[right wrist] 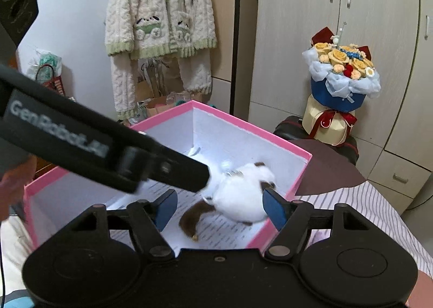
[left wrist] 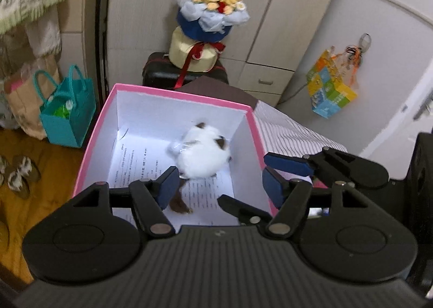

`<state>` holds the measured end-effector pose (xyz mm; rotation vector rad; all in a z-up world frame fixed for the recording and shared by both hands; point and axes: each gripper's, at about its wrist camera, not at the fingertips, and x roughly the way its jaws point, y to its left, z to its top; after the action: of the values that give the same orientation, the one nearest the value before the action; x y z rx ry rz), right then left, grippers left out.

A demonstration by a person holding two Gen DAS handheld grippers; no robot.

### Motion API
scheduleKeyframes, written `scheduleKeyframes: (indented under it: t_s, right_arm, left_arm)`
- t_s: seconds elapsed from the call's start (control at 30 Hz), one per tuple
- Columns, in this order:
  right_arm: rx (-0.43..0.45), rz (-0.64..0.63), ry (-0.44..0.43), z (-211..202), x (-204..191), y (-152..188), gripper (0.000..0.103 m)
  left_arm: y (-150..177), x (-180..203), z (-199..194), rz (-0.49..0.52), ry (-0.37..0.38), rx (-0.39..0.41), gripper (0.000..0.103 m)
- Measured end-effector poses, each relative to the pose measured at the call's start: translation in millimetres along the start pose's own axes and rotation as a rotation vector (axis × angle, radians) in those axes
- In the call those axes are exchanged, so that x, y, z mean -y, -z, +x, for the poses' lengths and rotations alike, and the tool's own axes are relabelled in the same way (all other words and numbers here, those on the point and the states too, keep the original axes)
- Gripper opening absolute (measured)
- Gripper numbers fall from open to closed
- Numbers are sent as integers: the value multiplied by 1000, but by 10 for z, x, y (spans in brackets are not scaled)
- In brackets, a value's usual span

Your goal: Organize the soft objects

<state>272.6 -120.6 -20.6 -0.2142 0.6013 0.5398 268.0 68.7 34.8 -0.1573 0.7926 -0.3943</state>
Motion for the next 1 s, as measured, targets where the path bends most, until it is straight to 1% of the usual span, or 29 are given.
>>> scheduleKeyframes:
  t_s: [0.07,0.17,0.43,0.63,0.77,0.83,0.9,1.0]
  right_arm:
    - [8,-12,9,-137,-44,31,74]
    - [18,-23,18,-329,-102,96,74]
    - [28,-12,23,-836,-163,298,74]
    - [47,7,4,-1320,-121,482,74]
    - [69,20,0,-1675,-24,663,74]
    - [69,16,-7,-1824,16,759,74]
    - [71,6,4,-1955,58,860,74]
    - [76,-5,23,-2110,129,1041,76]
  left_arm:
    - [42,59,-126,19,12,4,68]
    - [130,160,-326,53,7,26,69]
    - [387,481,-779,155,25,56,72]
    - [604,771,-1092,243,33,90,75]
    - [754,989,-1187,307,51,90,77]
    - [848,1117,-1189,337,48,83,78]
    - [935,1250,-1149,368,46,66,78]
    - [1036,1414,-1054,391,75,41,78]
